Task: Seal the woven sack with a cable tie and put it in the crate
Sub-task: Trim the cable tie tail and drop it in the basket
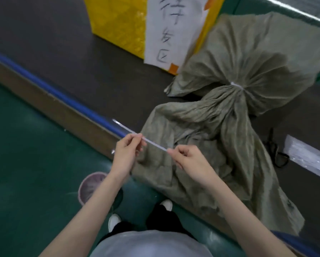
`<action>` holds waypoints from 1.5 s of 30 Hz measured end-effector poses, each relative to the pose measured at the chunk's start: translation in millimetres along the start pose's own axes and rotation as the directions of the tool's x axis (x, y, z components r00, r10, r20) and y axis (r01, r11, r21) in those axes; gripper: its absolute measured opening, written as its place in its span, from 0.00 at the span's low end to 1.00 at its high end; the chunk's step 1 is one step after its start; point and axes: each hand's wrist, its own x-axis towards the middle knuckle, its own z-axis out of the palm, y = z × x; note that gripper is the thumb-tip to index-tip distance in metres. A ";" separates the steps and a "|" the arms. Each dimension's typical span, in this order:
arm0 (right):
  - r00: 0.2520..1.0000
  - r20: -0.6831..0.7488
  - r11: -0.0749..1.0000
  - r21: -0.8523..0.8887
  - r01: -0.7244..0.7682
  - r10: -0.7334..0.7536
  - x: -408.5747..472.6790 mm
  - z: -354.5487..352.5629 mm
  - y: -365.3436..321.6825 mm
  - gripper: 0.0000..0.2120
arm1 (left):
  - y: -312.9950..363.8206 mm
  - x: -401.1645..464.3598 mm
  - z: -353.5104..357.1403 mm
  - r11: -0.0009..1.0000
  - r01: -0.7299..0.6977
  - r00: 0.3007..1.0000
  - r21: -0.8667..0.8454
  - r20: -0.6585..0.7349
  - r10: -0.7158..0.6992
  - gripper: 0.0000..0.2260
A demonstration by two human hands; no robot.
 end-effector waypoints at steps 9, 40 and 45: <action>0.985 0.128 0.956 -0.283 -0.078 0.119 22.0 161.4 13.5 0.19 | -86.5 -26.1 -180.2 0.954 0.300 0.920 0.009 -0.266 -0.287 0.14; 0.806 0.293 0.647 -0.749 -0.141 0.515 216.9 515.0 376.6 0.10 | -499.7 79.5 -340.3 0.840 0.520 0.657 -0.152 -0.558 -0.507 0.09; 0.813 0.298 0.725 -0.658 -0.205 0.500 206.6 496.8 349.6 0.06 | -469.3 67.6 -339.2 0.842 0.529 0.665 -0.107 -0.565 -0.489 0.09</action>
